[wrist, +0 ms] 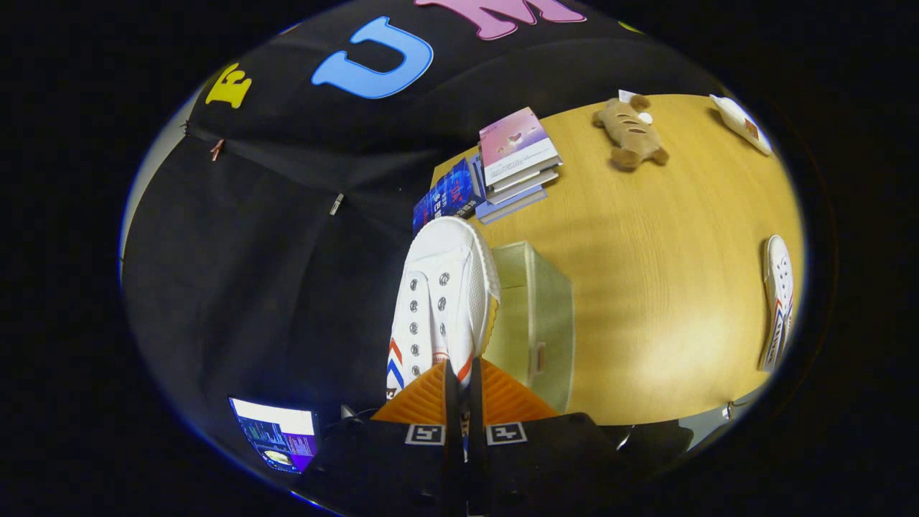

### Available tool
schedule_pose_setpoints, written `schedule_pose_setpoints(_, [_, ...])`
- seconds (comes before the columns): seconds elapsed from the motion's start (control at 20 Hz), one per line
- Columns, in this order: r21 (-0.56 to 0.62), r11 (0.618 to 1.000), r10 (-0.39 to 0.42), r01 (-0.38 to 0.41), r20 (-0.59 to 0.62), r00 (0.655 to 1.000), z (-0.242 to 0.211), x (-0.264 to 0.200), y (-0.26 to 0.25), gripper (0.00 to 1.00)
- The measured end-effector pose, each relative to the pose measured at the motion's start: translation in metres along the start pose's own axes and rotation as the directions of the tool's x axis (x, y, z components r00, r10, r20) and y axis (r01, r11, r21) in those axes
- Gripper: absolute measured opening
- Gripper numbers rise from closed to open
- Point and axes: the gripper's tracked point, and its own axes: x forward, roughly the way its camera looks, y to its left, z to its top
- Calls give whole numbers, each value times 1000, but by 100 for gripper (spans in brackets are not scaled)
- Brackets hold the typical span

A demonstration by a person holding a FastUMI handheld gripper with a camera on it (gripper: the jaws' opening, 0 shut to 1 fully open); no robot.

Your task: Open the storage box then place both shoes into the box .Put the left shoe in first, then the right shoe, with the right side of both shoes facing outward in a uniform manner.

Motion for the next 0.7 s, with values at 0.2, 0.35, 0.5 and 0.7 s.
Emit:
schedule_pose_setpoints(0.2, [9,998,-66,67,-43,997,-17,57,13,6])
schedule_pose_setpoints(0.35, [41,990,-132,135,-62,989,-27,92,9,6])
schedule_pose_setpoints(0.5, [31,976,-214,217,-69,974,-36,120,-3,6])
schedule_pose_setpoints(0.7, [34,962,-267,269,-66,962,-44,142,-4,6])
